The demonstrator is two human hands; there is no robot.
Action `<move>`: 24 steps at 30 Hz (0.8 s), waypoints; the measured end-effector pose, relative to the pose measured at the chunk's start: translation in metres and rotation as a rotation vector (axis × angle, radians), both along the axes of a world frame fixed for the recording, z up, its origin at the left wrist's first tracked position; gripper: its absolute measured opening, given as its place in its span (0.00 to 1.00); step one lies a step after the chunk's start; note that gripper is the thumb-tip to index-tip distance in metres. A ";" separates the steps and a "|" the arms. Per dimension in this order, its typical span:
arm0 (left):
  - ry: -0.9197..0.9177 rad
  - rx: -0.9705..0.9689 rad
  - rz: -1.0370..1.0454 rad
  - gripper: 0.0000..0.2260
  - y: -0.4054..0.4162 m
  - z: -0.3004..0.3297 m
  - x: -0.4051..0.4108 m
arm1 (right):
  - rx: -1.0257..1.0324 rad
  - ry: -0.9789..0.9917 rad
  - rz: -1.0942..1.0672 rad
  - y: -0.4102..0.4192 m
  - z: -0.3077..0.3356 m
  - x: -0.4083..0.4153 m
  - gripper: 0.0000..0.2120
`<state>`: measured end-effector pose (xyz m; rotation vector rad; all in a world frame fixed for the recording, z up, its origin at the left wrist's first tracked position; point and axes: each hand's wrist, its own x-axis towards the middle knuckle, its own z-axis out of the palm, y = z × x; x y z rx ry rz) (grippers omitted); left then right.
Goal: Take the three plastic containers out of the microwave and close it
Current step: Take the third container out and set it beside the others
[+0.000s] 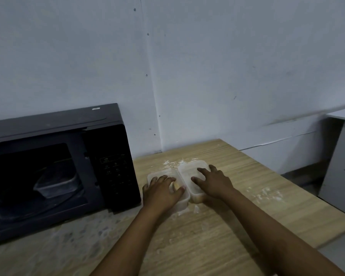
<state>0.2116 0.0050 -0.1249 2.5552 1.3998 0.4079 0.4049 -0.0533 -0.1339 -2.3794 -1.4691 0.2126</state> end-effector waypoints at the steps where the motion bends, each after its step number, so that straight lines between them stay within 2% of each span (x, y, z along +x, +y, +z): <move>1: -0.006 0.003 0.002 0.28 0.001 0.001 0.000 | -0.002 0.002 0.002 0.000 0.001 0.001 0.32; 6: -0.153 0.082 0.038 0.24 0.003 0.004 -0.003 | 0.083 -0.035 0.009 -0.006 0.012 -0.004 0.30; 11: -0.358 0.233 -0.017 0.18 -0.009 0.014 -0.023 | 0.217 -0.112 0.061 -0.017 0.027 -0.026 0.26; 14: -0.365 0.342 0.034 0.17 -0.021 0.017 -0.049 | 0.262 -0.145 0.125 -0.021 0.035 -0.049 0.25; 20: -0.346 0.364 0.085 0.20 -0.030 0.011 -0.113 | 0.329 -0.129 0.274 -0.026 0.047 -0.108 0.24; 24: -0.366 0.380 0.125 0.23 -0.032 0.007 -0.156 | 0.375 -0.080 0.383 -0.030 0.052 -0.156 0.28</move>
